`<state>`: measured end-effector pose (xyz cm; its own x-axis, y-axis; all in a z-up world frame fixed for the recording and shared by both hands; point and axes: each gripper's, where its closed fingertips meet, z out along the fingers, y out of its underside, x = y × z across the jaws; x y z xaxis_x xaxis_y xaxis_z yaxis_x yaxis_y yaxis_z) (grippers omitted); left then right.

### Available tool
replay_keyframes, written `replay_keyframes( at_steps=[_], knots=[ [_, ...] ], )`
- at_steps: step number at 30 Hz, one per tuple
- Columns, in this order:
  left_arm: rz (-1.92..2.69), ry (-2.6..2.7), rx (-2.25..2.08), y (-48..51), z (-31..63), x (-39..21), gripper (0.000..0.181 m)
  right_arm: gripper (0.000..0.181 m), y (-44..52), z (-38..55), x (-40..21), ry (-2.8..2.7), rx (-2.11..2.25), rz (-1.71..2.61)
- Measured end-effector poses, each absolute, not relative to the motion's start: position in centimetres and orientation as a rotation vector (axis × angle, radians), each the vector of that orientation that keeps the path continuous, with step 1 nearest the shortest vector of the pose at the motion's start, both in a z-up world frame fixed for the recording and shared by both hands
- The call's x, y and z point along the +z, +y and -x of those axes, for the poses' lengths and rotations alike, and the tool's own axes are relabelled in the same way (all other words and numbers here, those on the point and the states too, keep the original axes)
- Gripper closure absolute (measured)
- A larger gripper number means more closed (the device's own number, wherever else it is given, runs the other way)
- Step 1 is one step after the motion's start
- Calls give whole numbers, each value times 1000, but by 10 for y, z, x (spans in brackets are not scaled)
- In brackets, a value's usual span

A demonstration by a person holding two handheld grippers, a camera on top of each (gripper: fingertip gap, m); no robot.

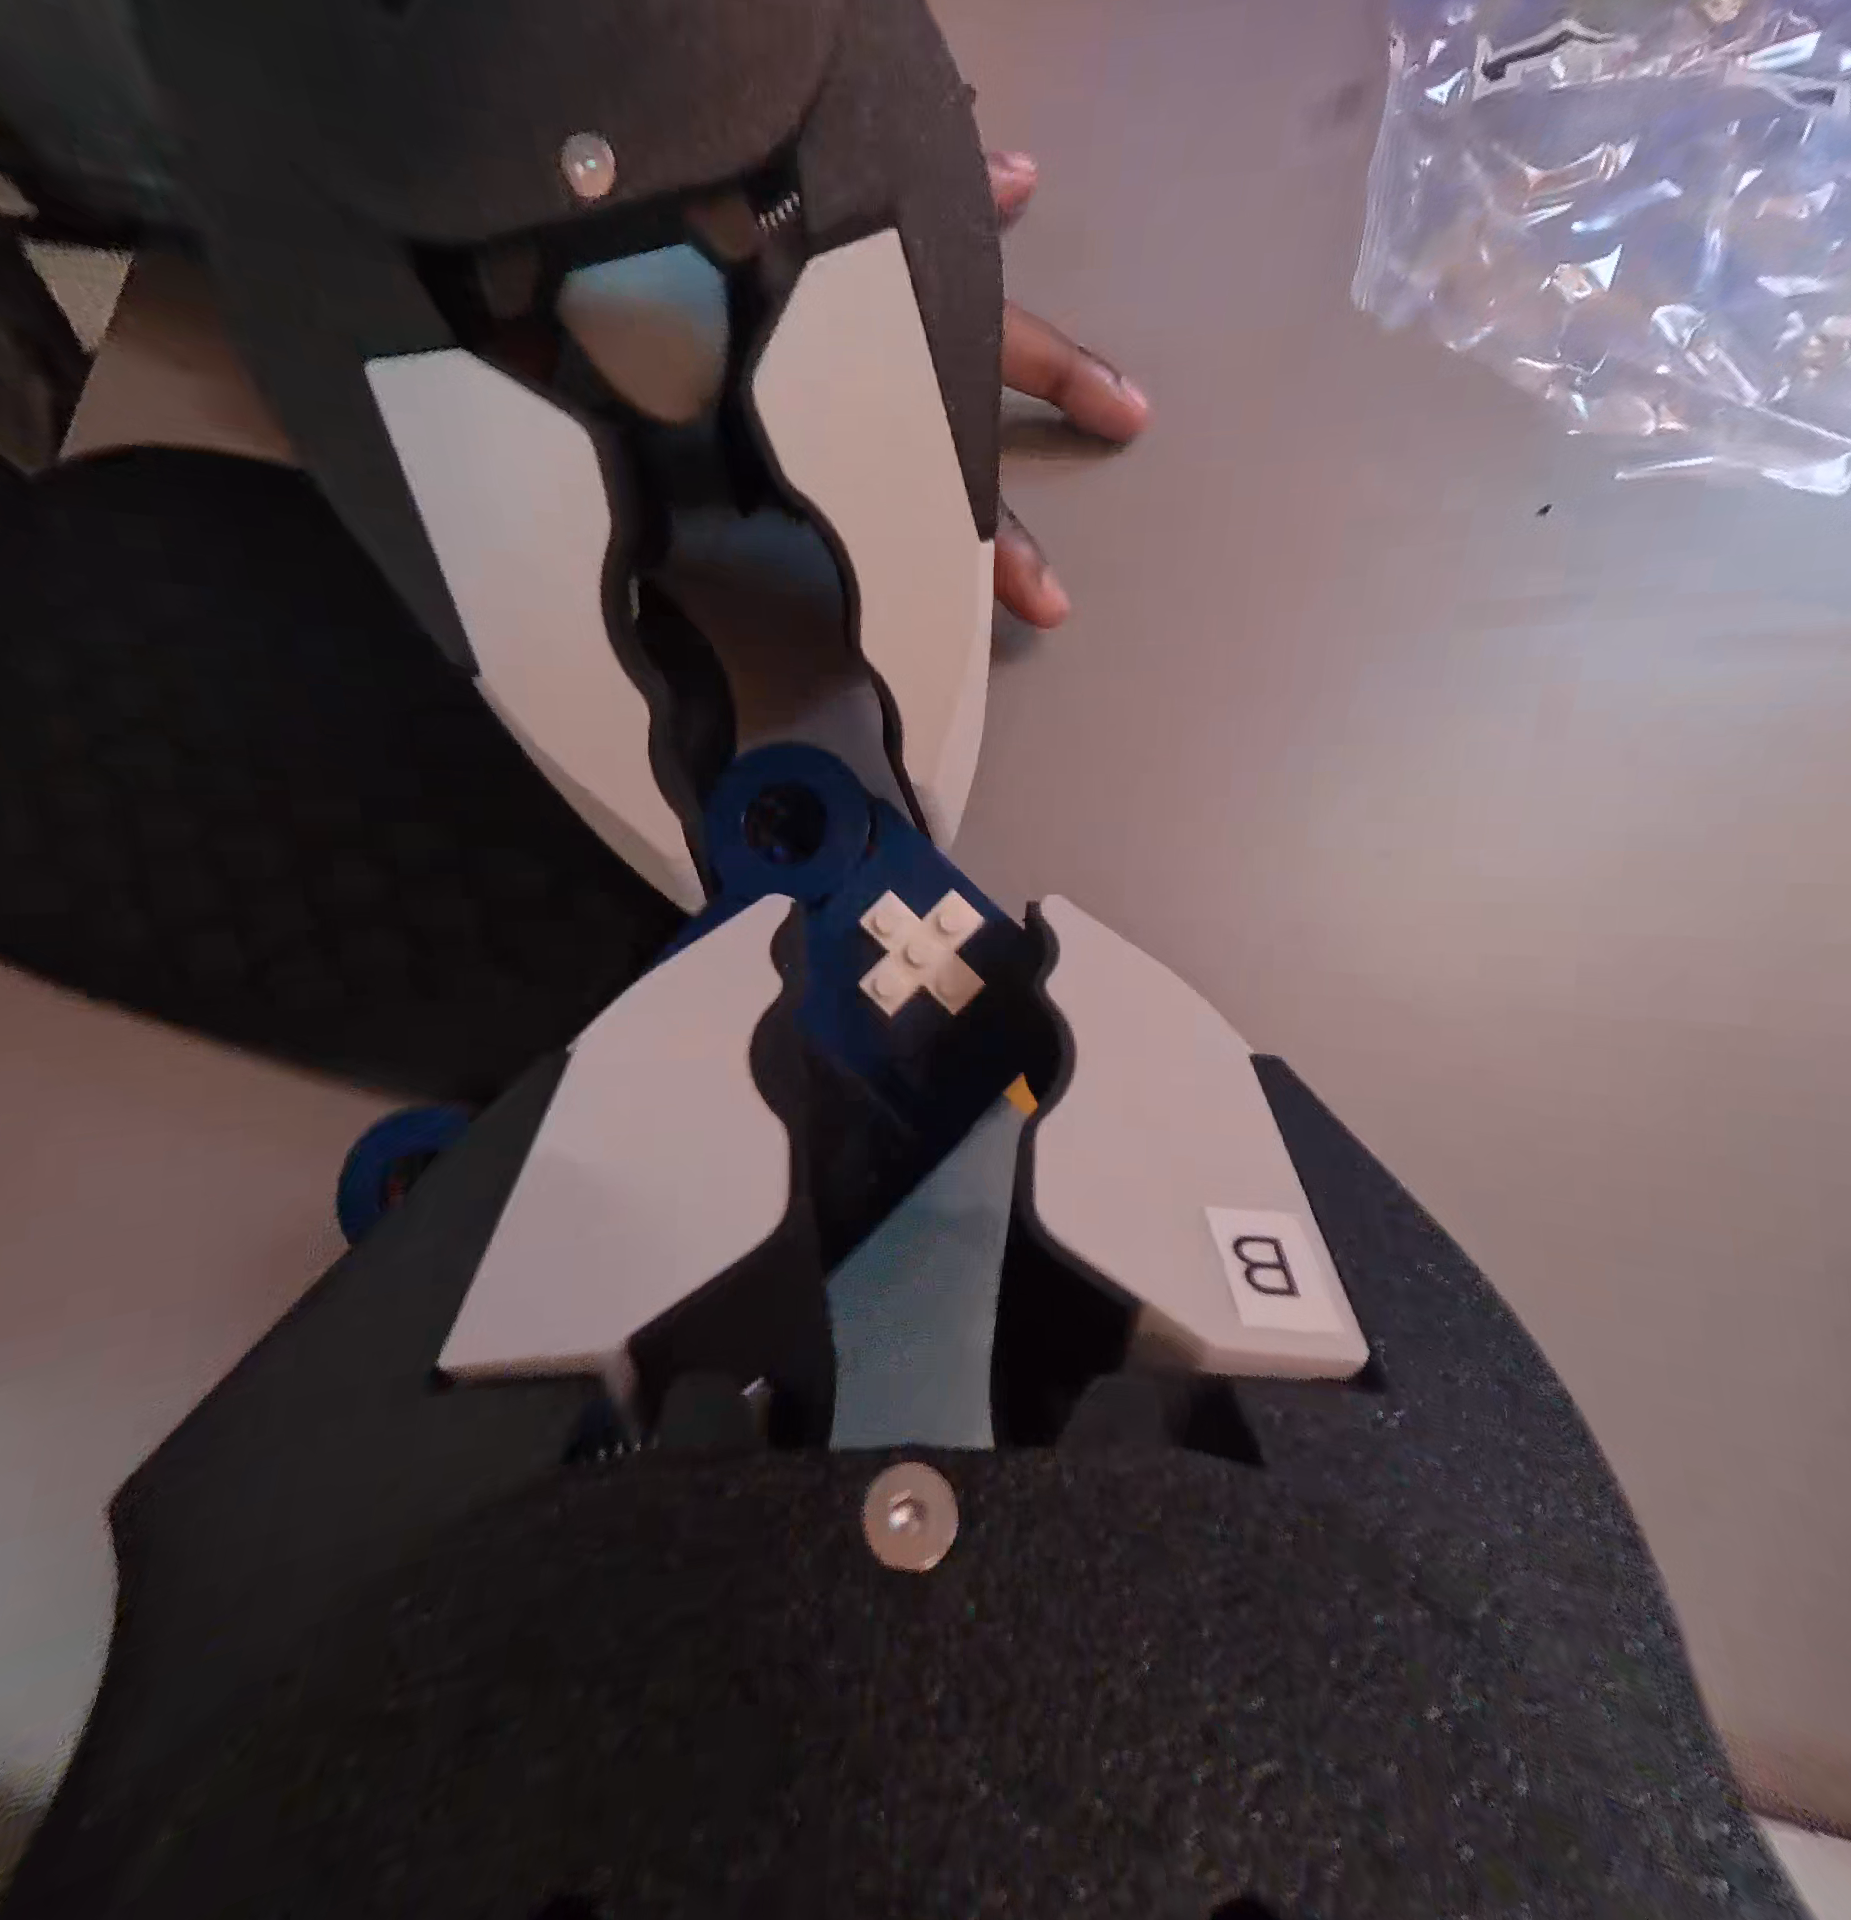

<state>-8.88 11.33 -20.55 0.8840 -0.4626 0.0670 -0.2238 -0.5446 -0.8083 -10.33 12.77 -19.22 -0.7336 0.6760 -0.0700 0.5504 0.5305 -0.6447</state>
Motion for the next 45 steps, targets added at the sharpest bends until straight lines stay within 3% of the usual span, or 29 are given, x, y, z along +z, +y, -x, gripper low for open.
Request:
replay_keyframes(
  at_steps=[6,17,23,27,38,40,45],
  knots=[
    [2049,404,-385,117,95,-186,129,147,140,99,-188,-2671,776,896],
    [2074,401,-230,130,97,-191,172,158,138,95,-193,-2857,515,851],
    [2076,384,-244,129,99,-191,178,159,139,94,-194,-2859,313,940],
    [2074,392,-227,125,101,-191,172,160,139,92,-194,-2843,241,1007],
    [2068,389,-232,127,100,-191,181,164,139,94,-191,-2566,334,1010],
    [2069,381,-216,127,102,-191,181,175,136,93,-192,-2514,370,966],
    [2071,374,-245,127,101,-191,181,170,140,97,-187,-2379,572,1073]
  ],
)
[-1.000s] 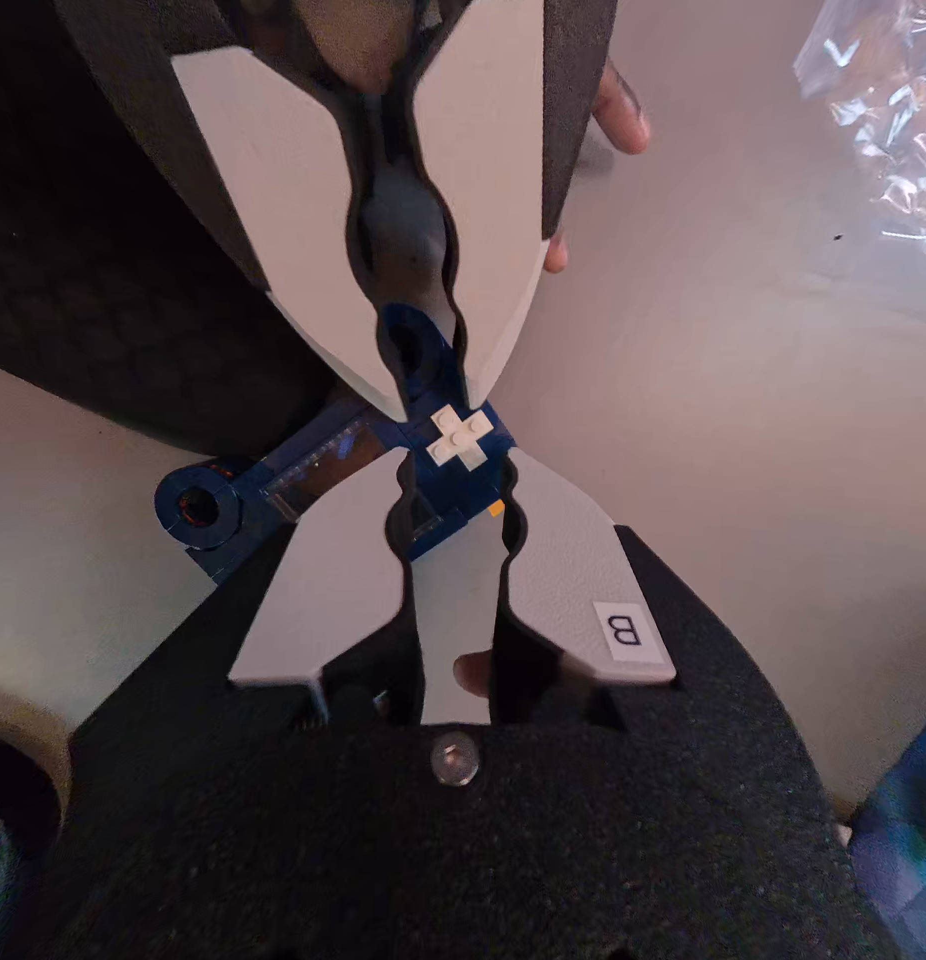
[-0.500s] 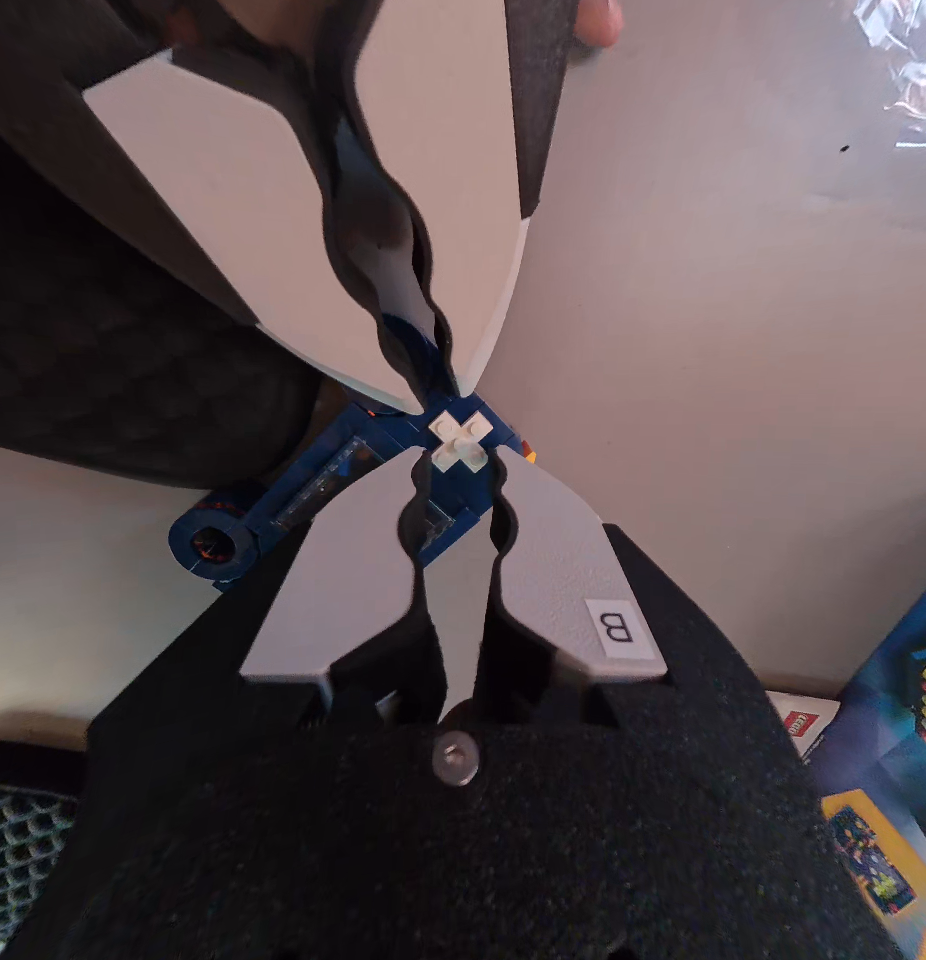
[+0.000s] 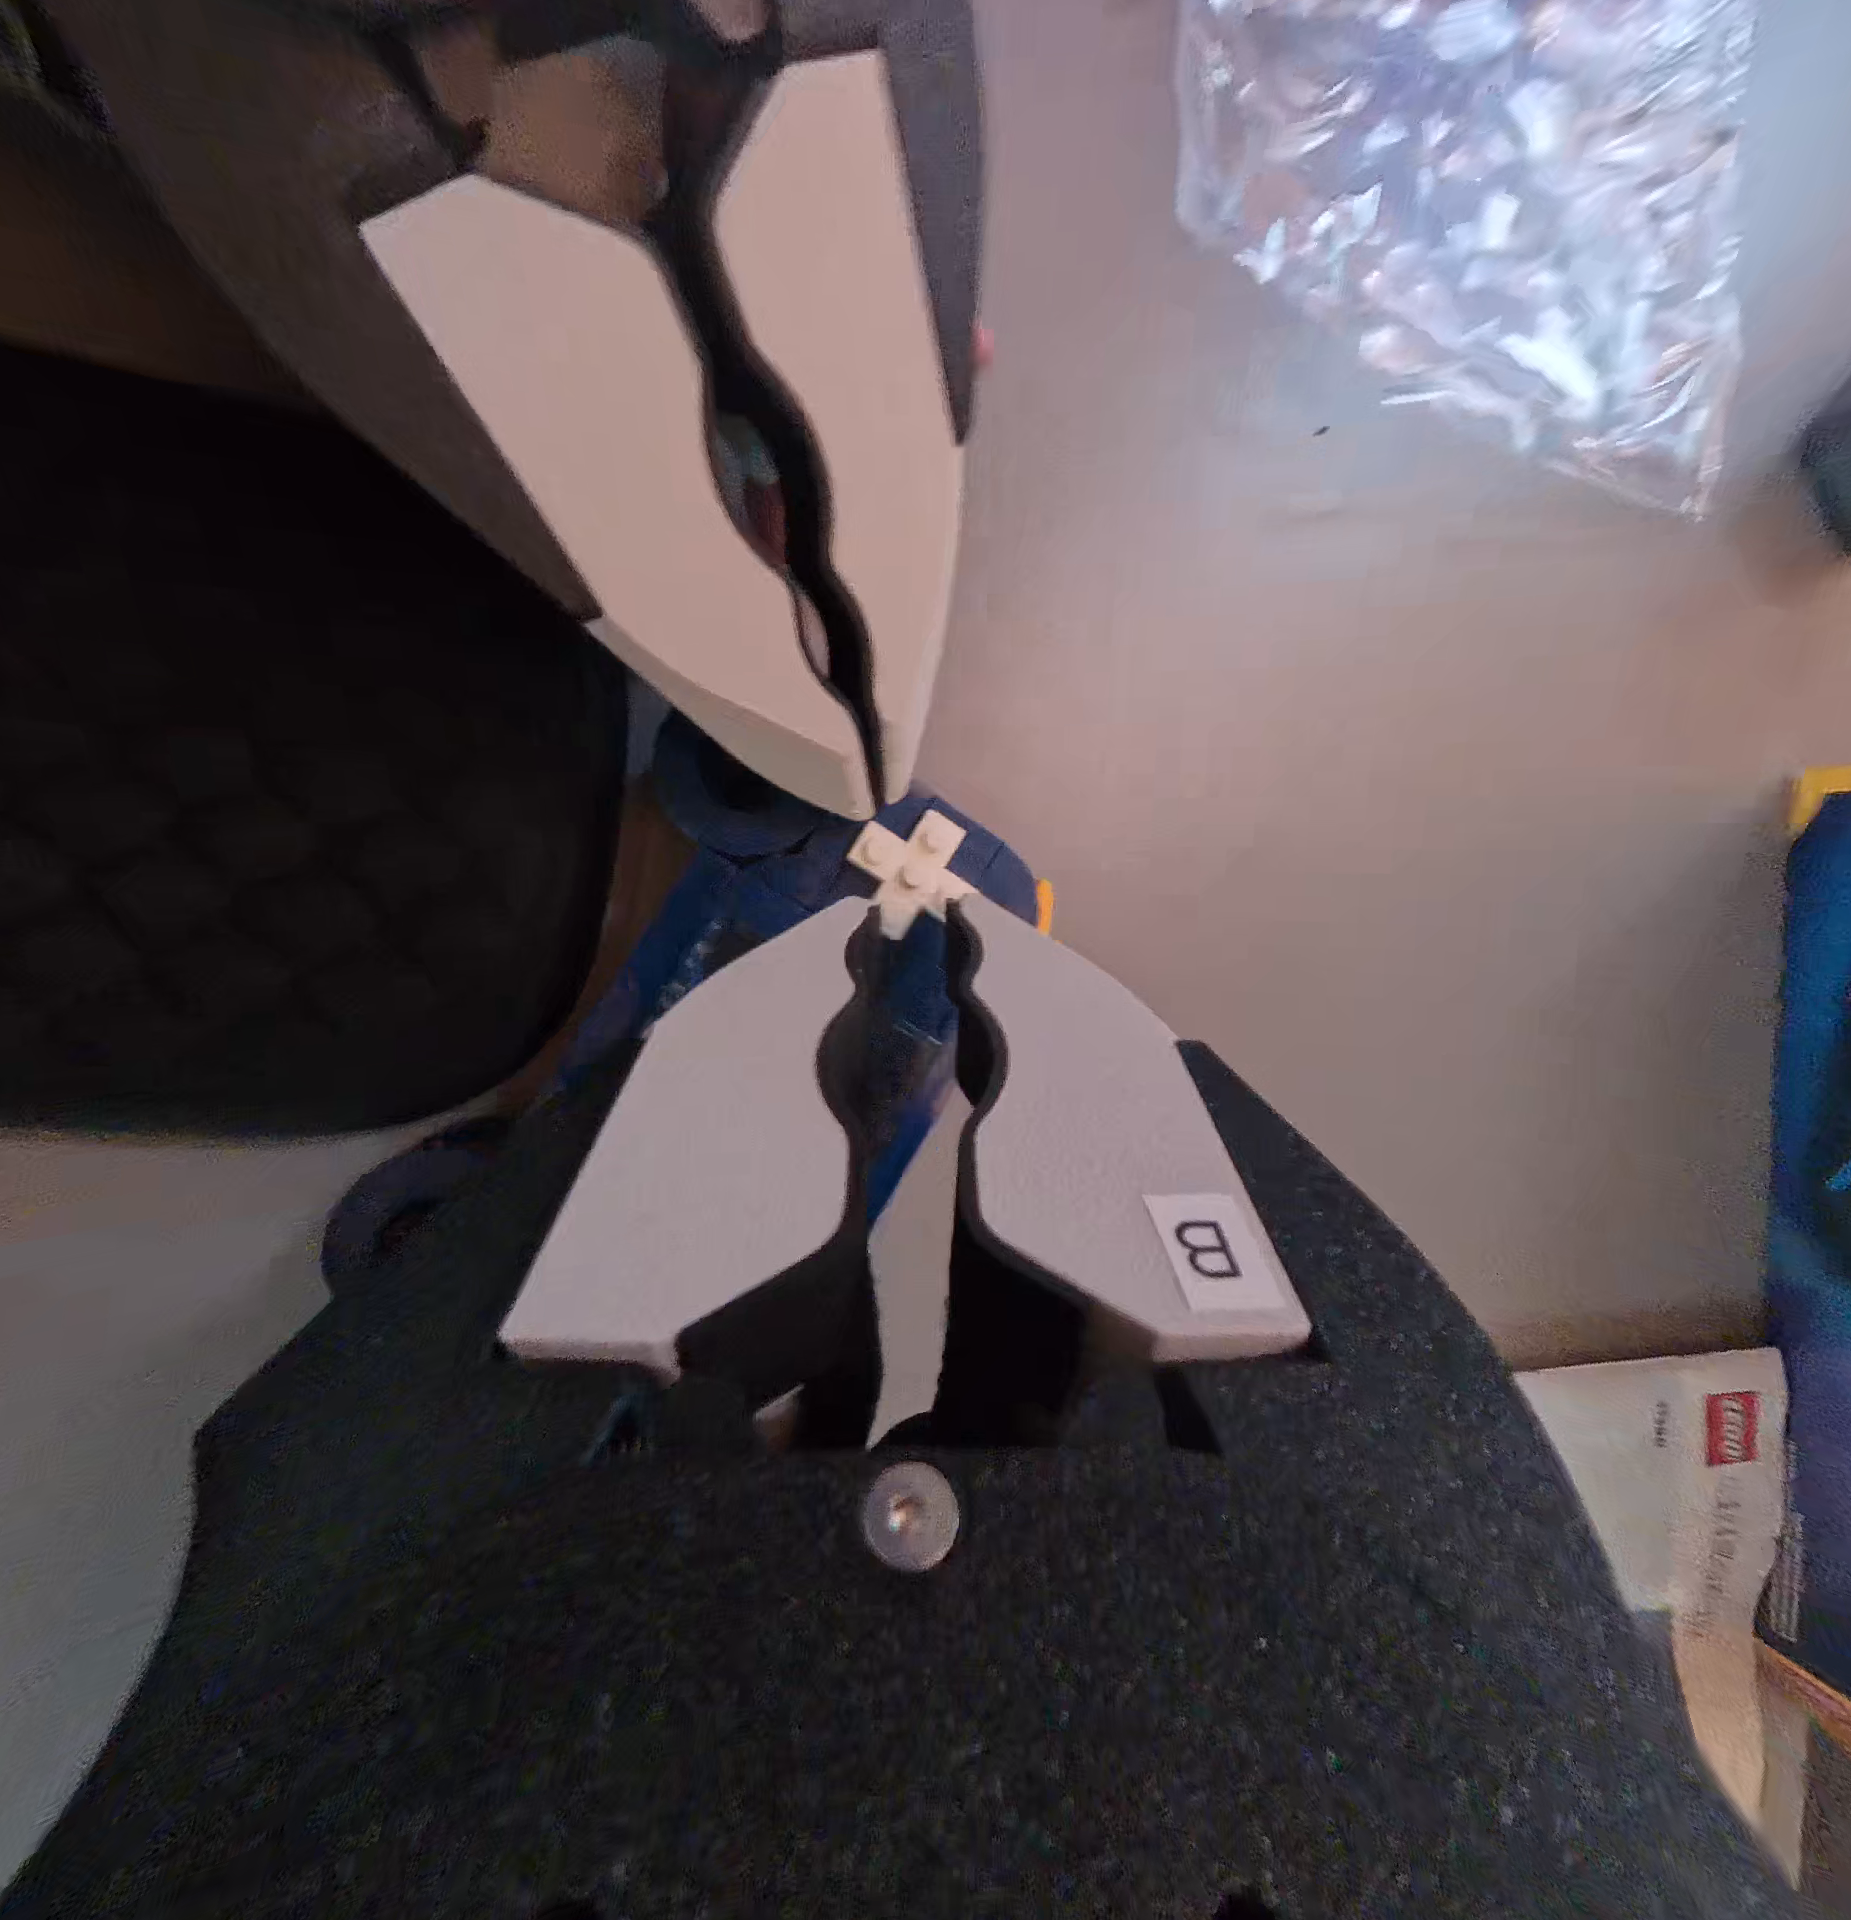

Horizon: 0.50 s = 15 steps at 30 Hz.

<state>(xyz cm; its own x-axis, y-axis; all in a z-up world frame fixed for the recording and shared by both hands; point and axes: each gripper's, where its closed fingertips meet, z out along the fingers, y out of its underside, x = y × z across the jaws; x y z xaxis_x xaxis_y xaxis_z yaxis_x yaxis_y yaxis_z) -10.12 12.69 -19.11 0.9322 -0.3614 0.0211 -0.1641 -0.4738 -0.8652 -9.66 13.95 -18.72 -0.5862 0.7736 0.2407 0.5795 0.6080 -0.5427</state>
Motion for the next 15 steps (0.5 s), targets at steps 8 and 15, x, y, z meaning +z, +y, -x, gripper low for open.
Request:
replay_keyframes(
  at_steps=[8,15],
  knots=[
    [2071,380,-241,127,101,-191,181,156,138,103,-192,-2286,823,1127],
    [2067,407,-250,126,97,-191,181,162,136,101,-192,-2082,1013,1123]
  ],
)
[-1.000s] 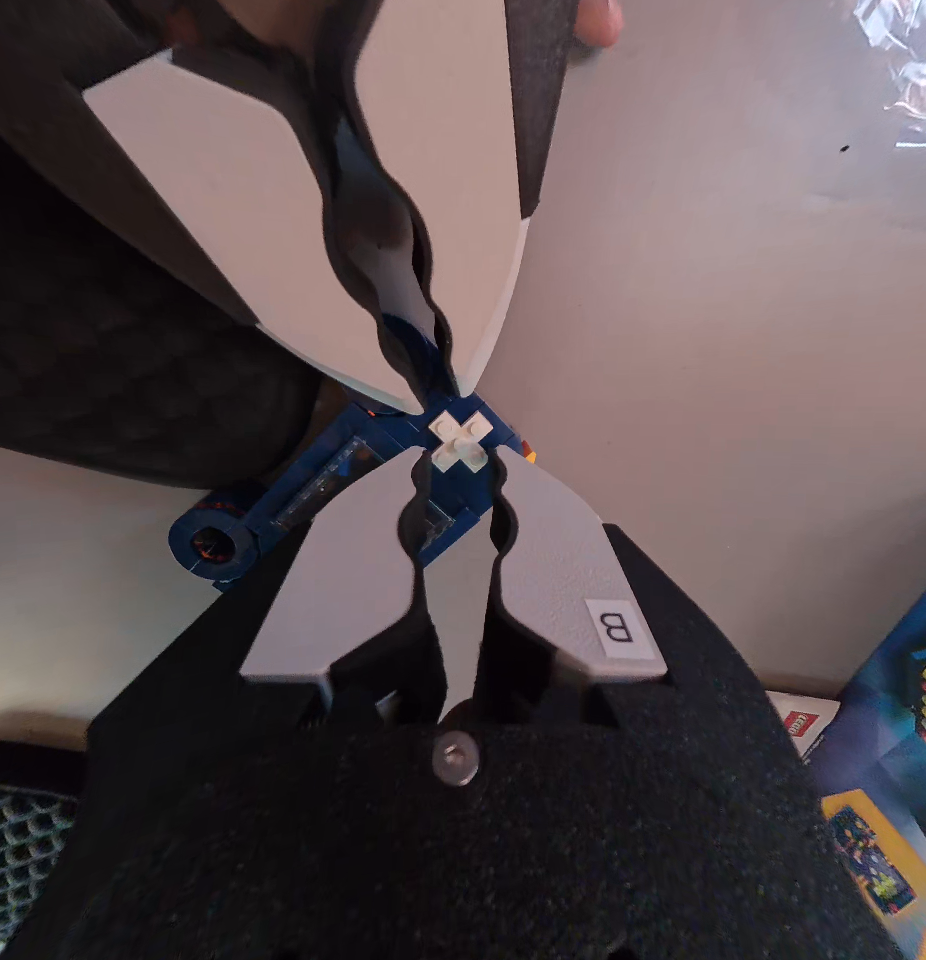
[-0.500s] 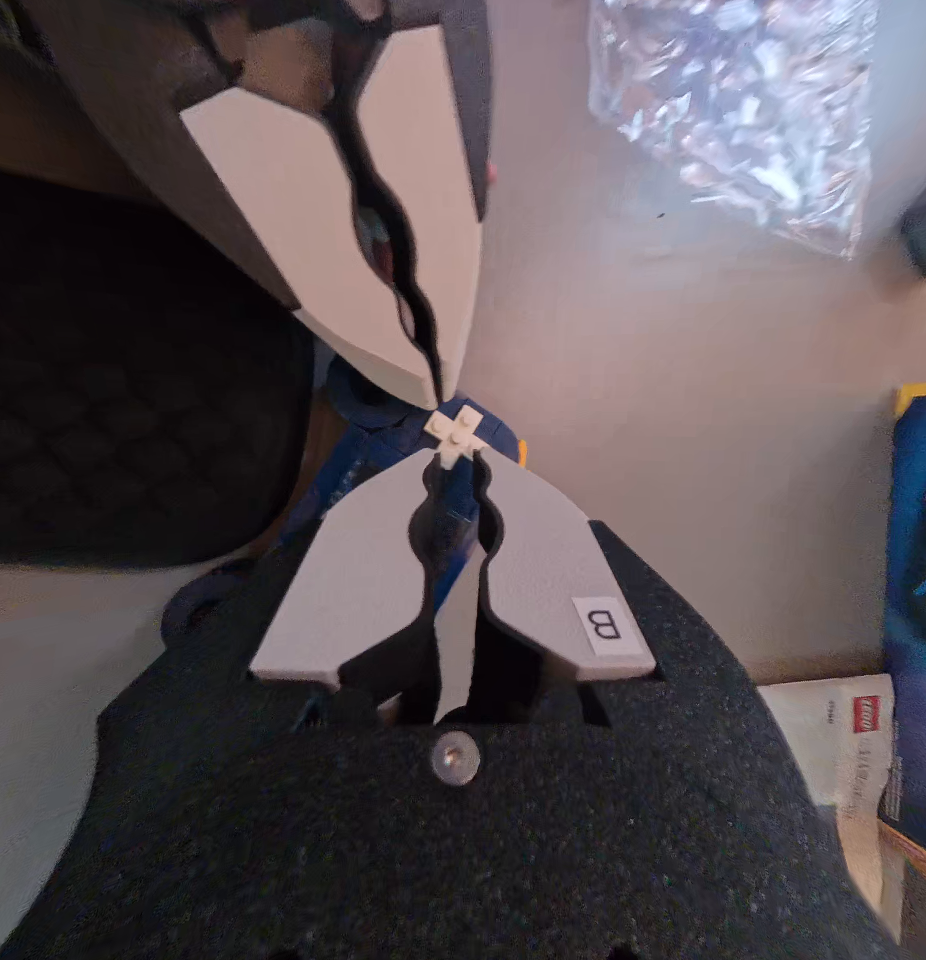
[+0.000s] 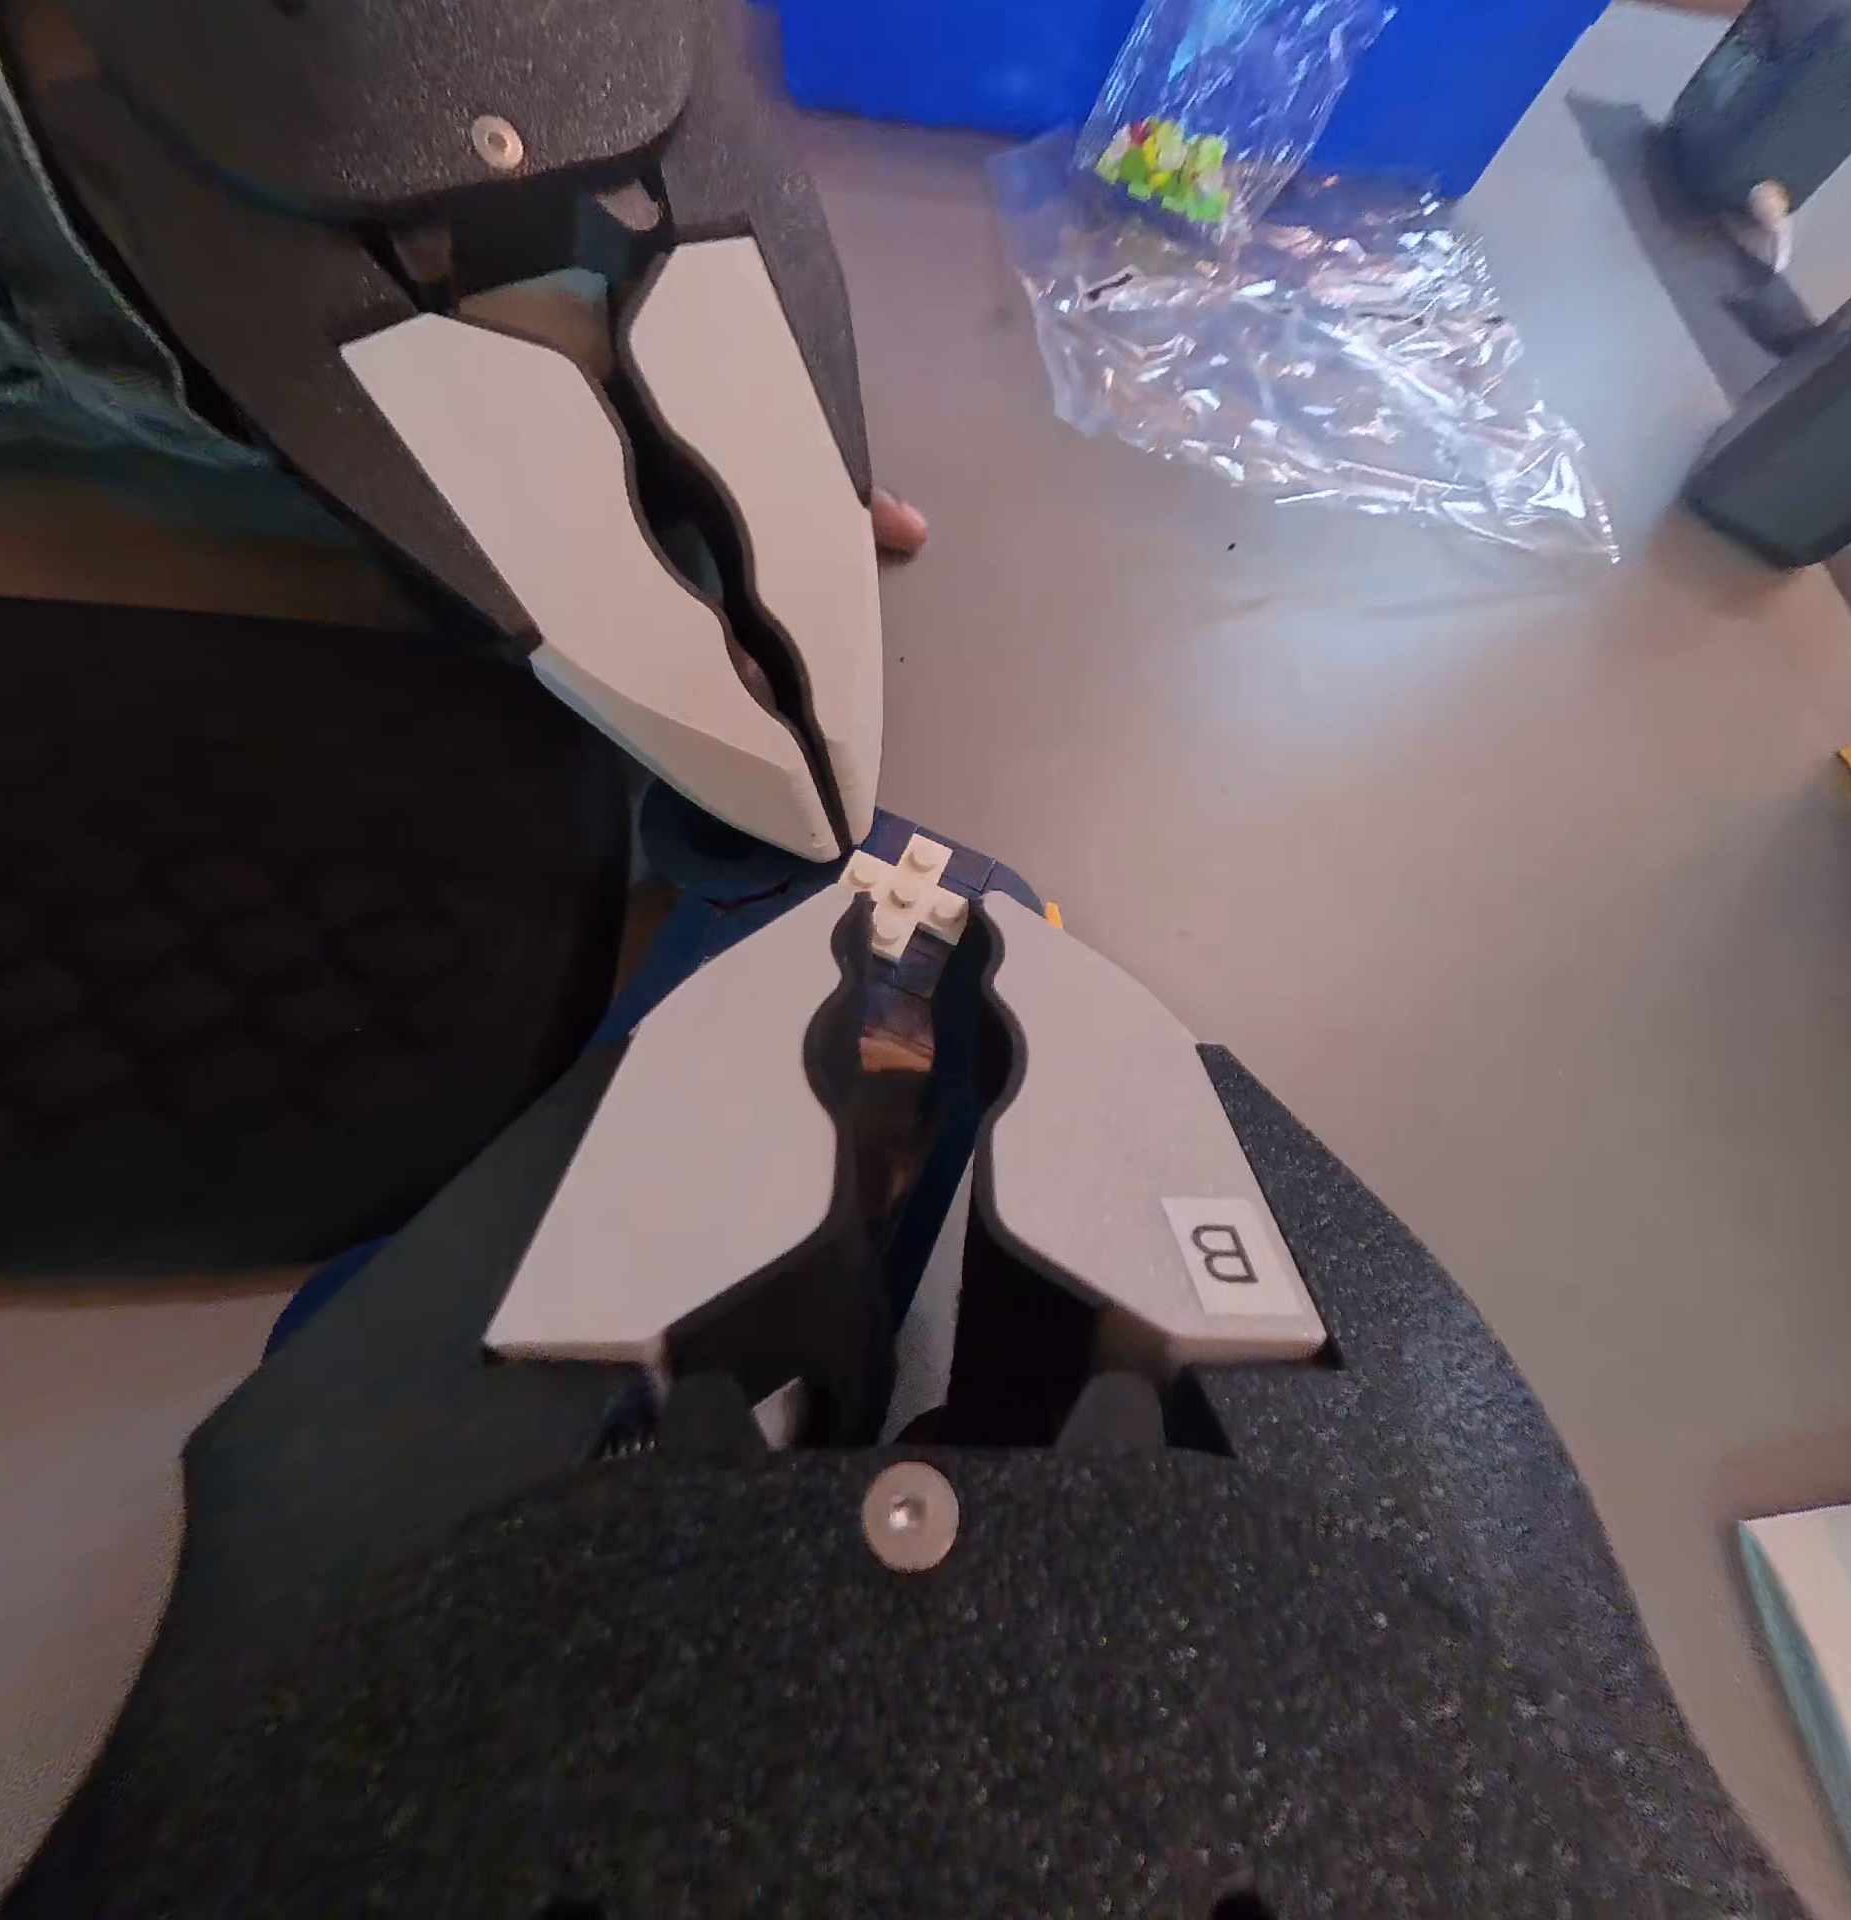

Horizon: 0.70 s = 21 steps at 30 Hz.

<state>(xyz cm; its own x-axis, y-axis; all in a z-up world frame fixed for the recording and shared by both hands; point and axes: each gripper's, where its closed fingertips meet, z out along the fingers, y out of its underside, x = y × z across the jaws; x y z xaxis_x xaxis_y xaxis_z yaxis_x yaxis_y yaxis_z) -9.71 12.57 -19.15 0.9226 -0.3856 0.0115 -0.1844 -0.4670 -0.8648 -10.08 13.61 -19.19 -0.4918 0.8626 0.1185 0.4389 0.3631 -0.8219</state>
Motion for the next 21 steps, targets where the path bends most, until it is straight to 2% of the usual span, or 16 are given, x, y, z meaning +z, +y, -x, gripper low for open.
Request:
replay_keyframes(
  at_steps=[21],
  knots=[
    [2064,402,-209,127,99,-192,181,166,139,103,-190,-1982,866,1059]
  ],
)
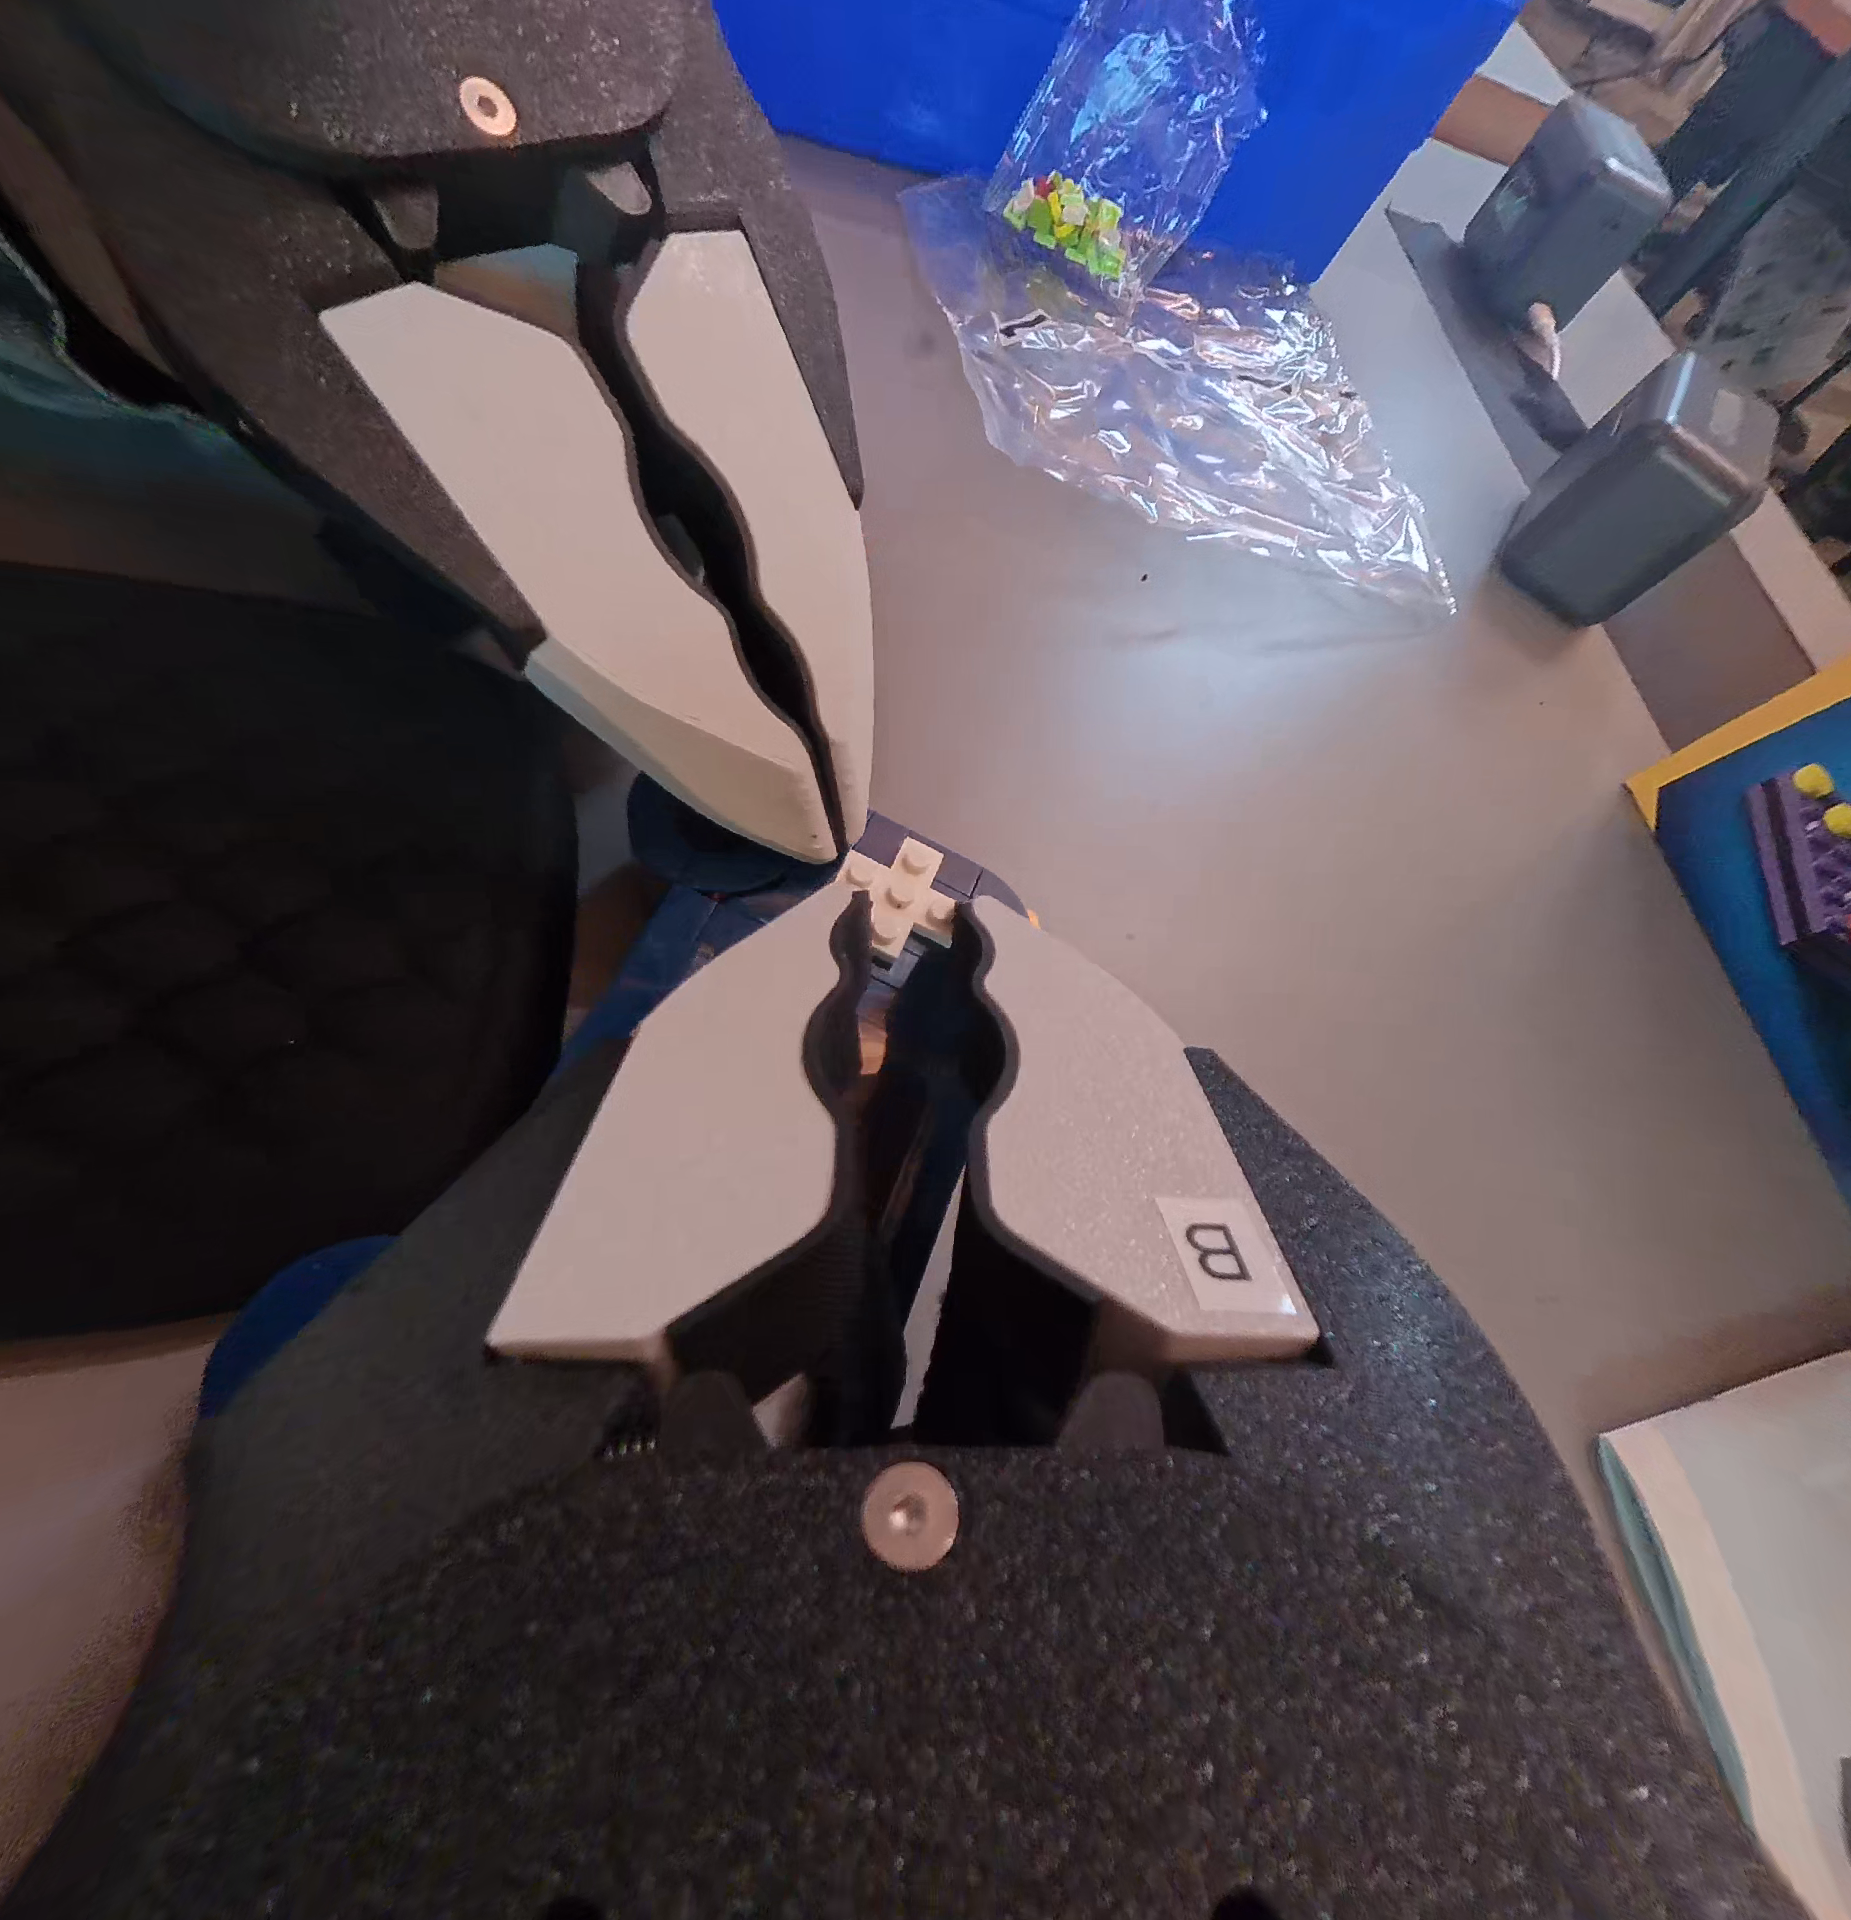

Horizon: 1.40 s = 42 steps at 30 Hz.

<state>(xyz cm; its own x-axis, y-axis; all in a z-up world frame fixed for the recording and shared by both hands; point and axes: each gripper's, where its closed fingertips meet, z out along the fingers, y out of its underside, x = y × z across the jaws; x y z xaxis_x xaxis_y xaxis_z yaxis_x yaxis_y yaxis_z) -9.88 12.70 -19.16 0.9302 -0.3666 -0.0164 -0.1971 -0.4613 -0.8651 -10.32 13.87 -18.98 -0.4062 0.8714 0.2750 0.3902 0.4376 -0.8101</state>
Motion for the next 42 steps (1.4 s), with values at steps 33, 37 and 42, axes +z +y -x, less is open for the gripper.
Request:
replay_keyframes(
  at_steps=[33,37,42],
  knots=[
    [2068,381,-217,128,101,-192,181,160,130,113,-193,-2181,1237,852],
    [2068,379,-217,128,102,-192,181,161,130,113,-191,-2145,1177,793],
    [2069,373,-206,128,103,-192,181,181,127,119,-185,-2057,1087,715]
  ],
)
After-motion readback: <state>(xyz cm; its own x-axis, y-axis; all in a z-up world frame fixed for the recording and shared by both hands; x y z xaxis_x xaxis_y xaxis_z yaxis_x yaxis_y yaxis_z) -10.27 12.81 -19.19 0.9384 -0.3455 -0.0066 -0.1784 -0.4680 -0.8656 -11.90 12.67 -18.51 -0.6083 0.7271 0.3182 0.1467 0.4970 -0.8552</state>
